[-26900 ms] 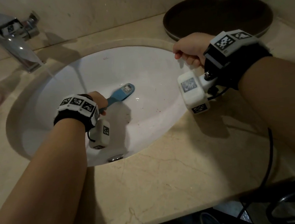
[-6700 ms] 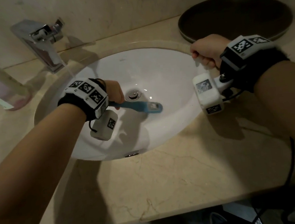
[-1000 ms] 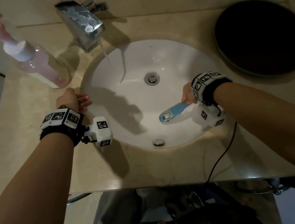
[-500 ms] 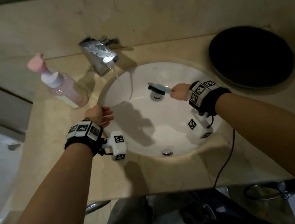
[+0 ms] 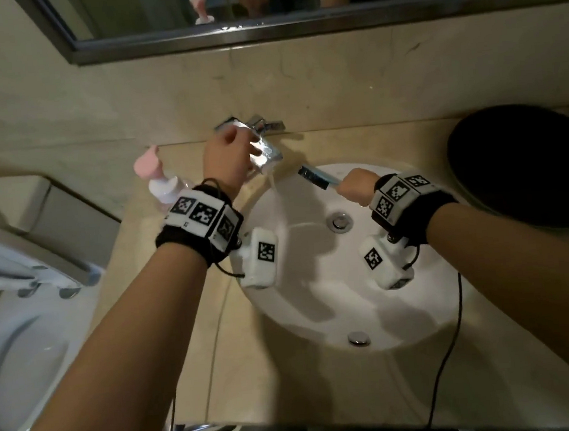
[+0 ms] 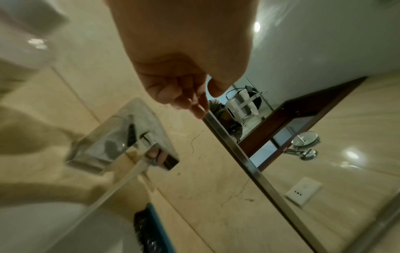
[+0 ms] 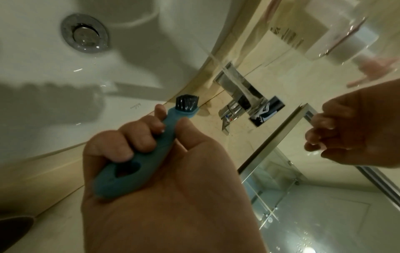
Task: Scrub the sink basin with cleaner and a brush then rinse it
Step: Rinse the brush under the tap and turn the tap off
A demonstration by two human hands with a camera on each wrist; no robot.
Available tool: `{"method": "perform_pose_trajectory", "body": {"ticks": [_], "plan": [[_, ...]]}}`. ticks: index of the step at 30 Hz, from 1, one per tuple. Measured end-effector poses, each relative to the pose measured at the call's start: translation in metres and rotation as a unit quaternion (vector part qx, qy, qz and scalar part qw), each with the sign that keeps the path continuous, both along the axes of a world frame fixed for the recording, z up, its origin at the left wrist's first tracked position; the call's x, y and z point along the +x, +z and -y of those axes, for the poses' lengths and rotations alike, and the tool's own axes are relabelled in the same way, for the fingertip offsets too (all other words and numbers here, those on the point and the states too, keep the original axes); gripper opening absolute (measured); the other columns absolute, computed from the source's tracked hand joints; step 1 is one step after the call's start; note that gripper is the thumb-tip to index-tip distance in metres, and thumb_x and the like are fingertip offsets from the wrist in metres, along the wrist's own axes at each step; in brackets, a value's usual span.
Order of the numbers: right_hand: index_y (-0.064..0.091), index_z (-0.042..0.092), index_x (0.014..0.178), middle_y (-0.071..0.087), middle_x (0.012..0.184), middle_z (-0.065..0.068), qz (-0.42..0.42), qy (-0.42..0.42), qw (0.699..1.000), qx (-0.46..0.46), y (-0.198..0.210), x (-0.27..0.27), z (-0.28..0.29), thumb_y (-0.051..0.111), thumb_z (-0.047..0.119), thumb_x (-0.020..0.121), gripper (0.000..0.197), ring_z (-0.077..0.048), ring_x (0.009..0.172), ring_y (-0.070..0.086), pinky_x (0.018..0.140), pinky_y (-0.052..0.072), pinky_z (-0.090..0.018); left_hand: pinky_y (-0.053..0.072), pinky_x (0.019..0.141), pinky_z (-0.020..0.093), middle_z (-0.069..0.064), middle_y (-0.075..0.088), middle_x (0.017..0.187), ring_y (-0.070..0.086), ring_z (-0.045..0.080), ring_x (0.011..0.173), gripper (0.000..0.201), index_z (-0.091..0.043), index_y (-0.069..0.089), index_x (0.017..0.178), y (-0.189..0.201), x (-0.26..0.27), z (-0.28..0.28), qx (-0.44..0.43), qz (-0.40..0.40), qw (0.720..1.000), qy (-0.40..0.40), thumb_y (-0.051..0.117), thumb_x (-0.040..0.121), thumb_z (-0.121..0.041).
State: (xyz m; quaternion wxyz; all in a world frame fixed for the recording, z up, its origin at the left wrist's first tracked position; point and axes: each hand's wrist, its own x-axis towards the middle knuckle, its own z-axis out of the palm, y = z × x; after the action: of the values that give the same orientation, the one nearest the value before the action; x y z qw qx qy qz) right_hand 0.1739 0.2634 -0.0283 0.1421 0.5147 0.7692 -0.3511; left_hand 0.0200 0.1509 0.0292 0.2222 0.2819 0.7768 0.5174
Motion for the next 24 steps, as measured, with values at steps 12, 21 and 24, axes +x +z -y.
{"method": "perform_pose_trajectory", "body": {"ticks": [12, 21, 24], "plan": [[0.053, 0.008, 0.089, 0.035, 0.062, -0.004, -0.056, -0.109, 0.955, -0.27, 0.005, -0.005, -0.002, 0.032, 0.019, 0.099, 0.026, -0.008, 0.024, 0.026, 0.029, 0.022, -0.009, 0.031, 0.109, 0.031, 0.004, 0.046, 0.144, 0.041, 0.023, 0.133, 0.041, -0.024, 0.048, 0.137, 0.005, -0.027, -0.078, -0.303, -0.212, 0.895, -0.25, 0.033, 0.1, -0.02], [0.053, 0.015, 0.084, 0.04, 0.063, -0.002, -0.05, -0.073, 0.942, -0.325, 0.001, -0.033, 0.015, 0.024, 0.022, 0.1, 0.034, -0.008, 0.035, 0.034, 0.034, 0.024, -0.01, 0.029, 0.109, 0.029, 0.001, 0.042, 0.148, 0.038, 0.022, 0.136, 0.045, -0.025, 0.038, 0.145, 0.004, -0.03, -0.08, -0.322, -0.272, 0.855, -0.301, 0.031, 0.101, -0.016], [0.054, 0.014, 0.086, 0.042, 0.063, -0.002, -0.052, -0.074, 0.943, -0.319, 0.001, -0.034, 0.016, 0.024, 0.022, 0.1, 0.034, -0.008, 0.033, 0.035, 0.034, 0.025, -0.009, 0.031, 0.109, 0.037, 0.004, 0.045, 0.143, 0.038, 0.024, 0.132, 0.049, -0.031, 0.035, 0.144, -0.001, -0.034, -0.077, -0.331, -0.311, 0.835, -0.311, 0.032, 0.099, -0.014]]}}
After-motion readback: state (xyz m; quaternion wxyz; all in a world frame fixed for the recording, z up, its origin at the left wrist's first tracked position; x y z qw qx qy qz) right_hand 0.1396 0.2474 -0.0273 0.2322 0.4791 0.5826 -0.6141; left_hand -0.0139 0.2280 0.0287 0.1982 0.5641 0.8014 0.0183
